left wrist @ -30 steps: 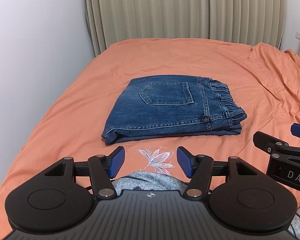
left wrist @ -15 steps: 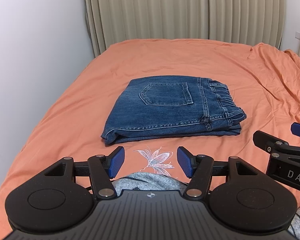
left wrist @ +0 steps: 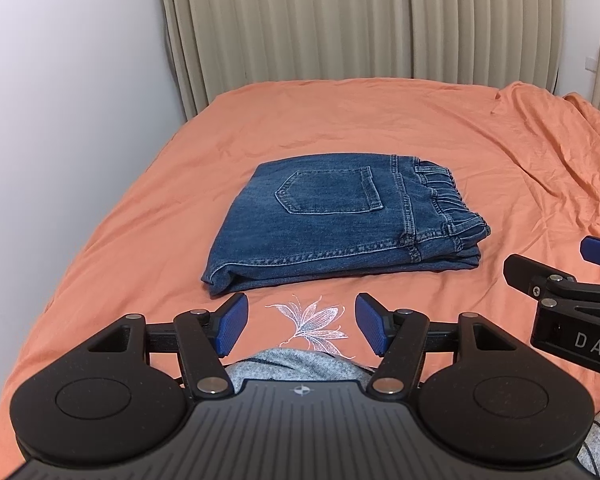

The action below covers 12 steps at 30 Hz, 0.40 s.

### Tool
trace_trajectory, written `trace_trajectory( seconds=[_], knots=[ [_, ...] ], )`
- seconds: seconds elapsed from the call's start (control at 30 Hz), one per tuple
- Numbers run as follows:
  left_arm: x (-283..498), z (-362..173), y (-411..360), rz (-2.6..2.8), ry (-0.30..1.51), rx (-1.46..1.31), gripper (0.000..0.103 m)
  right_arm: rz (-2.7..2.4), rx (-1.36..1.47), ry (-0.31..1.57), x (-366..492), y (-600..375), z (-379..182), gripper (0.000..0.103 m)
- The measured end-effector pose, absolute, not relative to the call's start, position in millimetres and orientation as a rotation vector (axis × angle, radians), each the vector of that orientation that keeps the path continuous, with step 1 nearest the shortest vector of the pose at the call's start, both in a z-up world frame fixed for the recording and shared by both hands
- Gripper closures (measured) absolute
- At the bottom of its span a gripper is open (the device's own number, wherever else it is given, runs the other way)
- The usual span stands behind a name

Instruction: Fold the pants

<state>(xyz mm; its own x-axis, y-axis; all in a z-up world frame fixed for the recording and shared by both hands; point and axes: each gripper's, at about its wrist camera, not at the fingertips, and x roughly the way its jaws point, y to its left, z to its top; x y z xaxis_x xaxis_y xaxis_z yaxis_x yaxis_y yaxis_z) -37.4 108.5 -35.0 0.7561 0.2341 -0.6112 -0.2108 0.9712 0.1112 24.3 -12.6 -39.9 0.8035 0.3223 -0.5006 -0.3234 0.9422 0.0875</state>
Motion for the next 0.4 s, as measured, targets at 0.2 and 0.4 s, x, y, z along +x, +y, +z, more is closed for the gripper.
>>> trace_trajectory(
  seconds=[0.2,0.4],
  knots=[
    [-38.2,-34.7,105.8,0.238,0.668,0.045,0.031,0.345,-0.002,0.533,24.3,-11.4,-37.9,0.022],
    [-40.0,-33.5,106.0,0.232,0.652,0.054,0.030,0.347,0.000,0.533,25.4,-8.9,-37.7,0.022]
  ],
)
